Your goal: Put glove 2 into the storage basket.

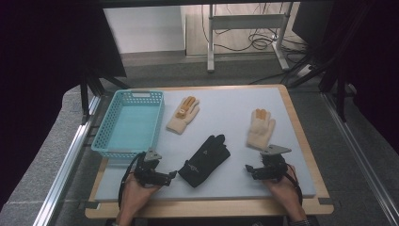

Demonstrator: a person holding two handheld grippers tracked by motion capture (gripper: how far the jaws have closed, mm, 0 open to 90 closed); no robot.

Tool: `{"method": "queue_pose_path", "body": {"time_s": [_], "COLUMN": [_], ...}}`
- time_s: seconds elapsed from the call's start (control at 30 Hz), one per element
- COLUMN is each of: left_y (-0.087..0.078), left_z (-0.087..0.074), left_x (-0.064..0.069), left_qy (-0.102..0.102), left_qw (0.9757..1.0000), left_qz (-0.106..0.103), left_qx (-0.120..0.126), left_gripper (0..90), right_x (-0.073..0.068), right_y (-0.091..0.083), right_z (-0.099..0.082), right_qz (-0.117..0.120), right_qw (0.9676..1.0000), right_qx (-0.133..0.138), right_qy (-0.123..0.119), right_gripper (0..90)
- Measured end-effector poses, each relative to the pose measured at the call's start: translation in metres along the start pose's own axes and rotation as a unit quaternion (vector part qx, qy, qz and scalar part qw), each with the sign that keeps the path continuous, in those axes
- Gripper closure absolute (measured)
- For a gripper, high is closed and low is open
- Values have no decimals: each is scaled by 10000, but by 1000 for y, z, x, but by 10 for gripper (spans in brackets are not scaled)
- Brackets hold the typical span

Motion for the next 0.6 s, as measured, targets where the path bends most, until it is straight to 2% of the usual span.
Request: {"method": "queue_pose_path", "body": {"time_s": [0.17,0.27,0.37,0.43,0.6], "left_y": [3,9,19,27,48], "left_z": [18,26,34,37,44], "left_x": [18,29,41,51,71], "left_qy": [95,226,296,387,645], "left_qw": [9997,9992,9985,9975,9953], "left_qz": [-224,-324,-469,-581,-650], "left_qx": [80,2,-23,-130,-313], "left_gripper": [35,17,7,4,0], "right_x": [0,0,0,0,0], "right_y": [0,0,0,0,0], "right_z": [0,0,0,0,0], "right_qz": [-1,-3,-2,-3,-4], "right_qw": [10000,10000,10000,10000,10000], "right_qx": [1,2,2,2,3], "right_qy": [1,0,0,0,2], "right_gripper": [141,141,141,141,141]}}
Point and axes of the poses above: each handheld gripper's, and its own axes: y roughly forward along the jaws, z roughly out of its top, x roughly to its right, the point moved 6 cm from there along y, roughly forward along the jaws, and after that the axes turned 15 degrees about x, right-handed, at the moved point
